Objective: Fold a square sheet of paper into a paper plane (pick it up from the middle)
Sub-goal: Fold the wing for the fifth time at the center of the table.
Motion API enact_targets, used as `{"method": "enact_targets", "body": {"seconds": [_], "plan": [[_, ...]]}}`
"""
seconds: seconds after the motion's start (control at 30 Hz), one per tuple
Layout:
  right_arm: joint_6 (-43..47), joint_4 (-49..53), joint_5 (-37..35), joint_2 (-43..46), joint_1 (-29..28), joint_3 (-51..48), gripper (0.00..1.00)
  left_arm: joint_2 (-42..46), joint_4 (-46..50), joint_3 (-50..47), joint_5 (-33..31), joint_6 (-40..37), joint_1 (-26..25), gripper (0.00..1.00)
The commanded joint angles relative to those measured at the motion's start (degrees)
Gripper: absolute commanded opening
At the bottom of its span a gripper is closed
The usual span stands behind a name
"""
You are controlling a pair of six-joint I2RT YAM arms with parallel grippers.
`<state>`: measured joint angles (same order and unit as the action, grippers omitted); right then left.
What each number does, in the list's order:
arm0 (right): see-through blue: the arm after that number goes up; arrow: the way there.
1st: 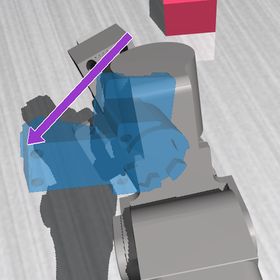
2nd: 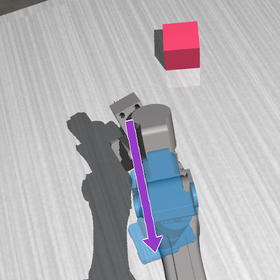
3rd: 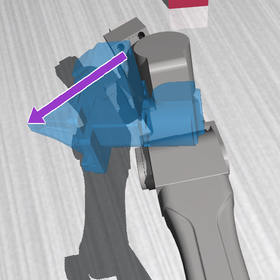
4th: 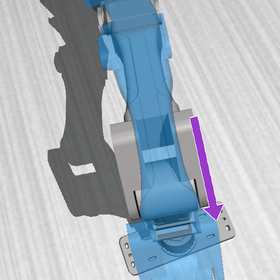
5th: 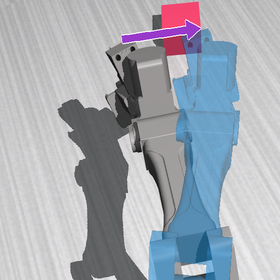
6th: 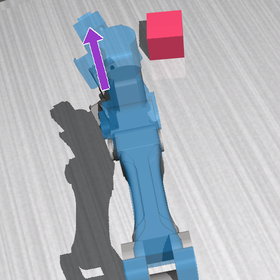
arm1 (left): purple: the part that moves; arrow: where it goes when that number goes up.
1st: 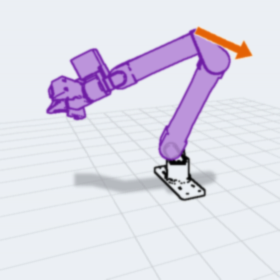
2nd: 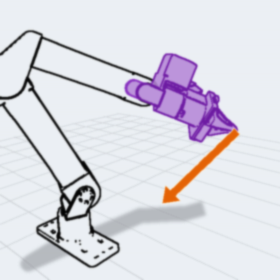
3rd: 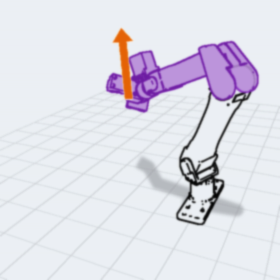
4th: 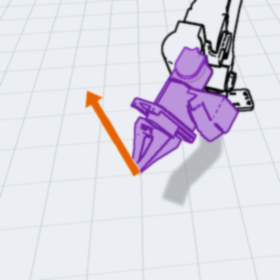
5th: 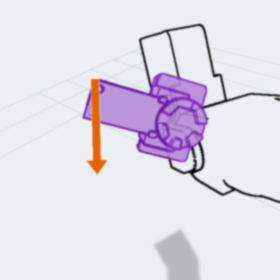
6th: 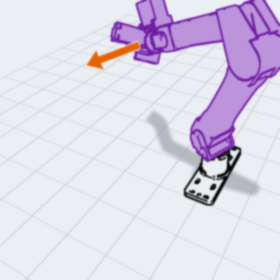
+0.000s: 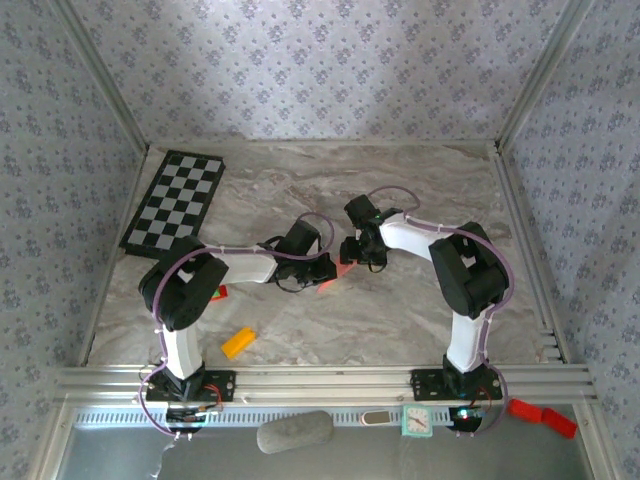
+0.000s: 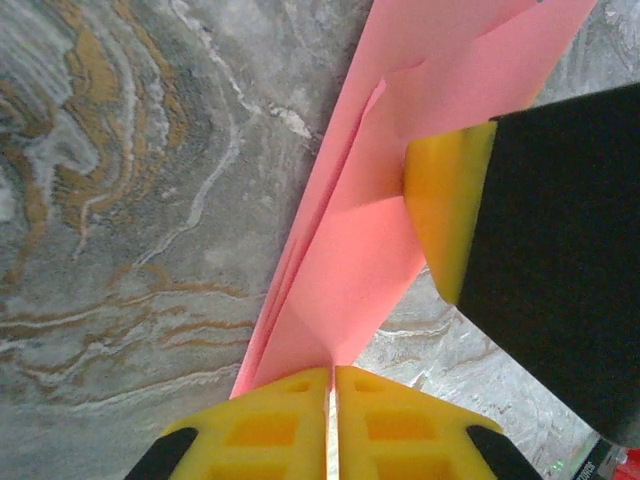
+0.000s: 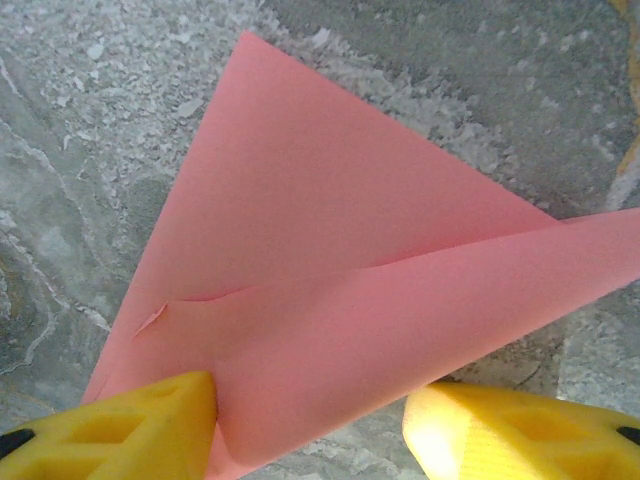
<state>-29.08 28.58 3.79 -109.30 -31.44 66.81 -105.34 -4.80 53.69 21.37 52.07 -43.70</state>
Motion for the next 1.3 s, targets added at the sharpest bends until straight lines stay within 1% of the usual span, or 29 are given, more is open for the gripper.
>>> {"method": "enact_targets", "body": {"seconds": [0.0, 0.27, 0.47, 0.57, 0.67, 0.73, 0.9, 1.0, 1.07, 1.17, 1.2, 1.27], "plan": [[-0.09, -1.4, -0.45, -10.59, -0.41, -4.93, 0.61, -0.73, 0.88, 1.06, -1.57, 0.67, 0.37, 0.1], [-0.09, -1.22, -0.27, -10.28, -0.44, -4.68, 0.61, -1.85, 3.47, 0.06, -3.79, 3.88, 0.52, 0.06], [0.08, -0.22, 0.34, -7.37, -0.24, -4.06, 0.61, -3.0, 5.72, -0.53, -4.36, 6.06, 0.86, 0.04], [0.58, 0.87, 1.59, -3.54, 0.44, -3.2, 0.62, -3.29, 6.35, -0.64, -4.08, 6.94, 0.99, 0.04], [0.87, 0.67, 3.75, 2.6, 1.65, -3.02, 0.62, -3.53, 7.38, -0.49, -3.91, 7.16, 1.03, 0.03], [1.25, 0.18, 4.68, 7.23, 2.66, -3.62, 0.65, -3.71, 7.37, -0.57, -3.55, 7.3, 0.99, 0.02], [2.0, -4.64, 9.1, 17.83, 4.98, -9.19, 0.67, -3.99, 6.89, -0.44, -2.54, 7.27, 0.99, 0.01], [1.73, -7.19, 10.41, 21.96, 5.13, -12.1, 0.66, -3.92, 7.1, -0.43, -2.38, 7.17, 0.98, 0.0], [0.97, -10.0, 12.85, 22.96, 5.06, -13.96, 0.62, -4.0, 7.17, -0.39, -2.3, 7.1, 1.03, 0.0], [-0.87, -14.93, 17.25, 21.96, 4.61, -15.75, 0.45, -3.91, 7.32, -0.34, -2.4, 7.16, 0.98, 0.0], [-1.59, -16.51, 18.32, 21.16, 4.4, -15.95, 0.38, -3.91, 7.48, -0.35, -2.46, 7.21, 0.91, 0.0], [-2.4, -18.47, 19.56, 19.29, 3.87, -15.75, 0.27, -3.91, 7.7, -0.37, -2.53, 7.25, 0.99, 0.0]]}}
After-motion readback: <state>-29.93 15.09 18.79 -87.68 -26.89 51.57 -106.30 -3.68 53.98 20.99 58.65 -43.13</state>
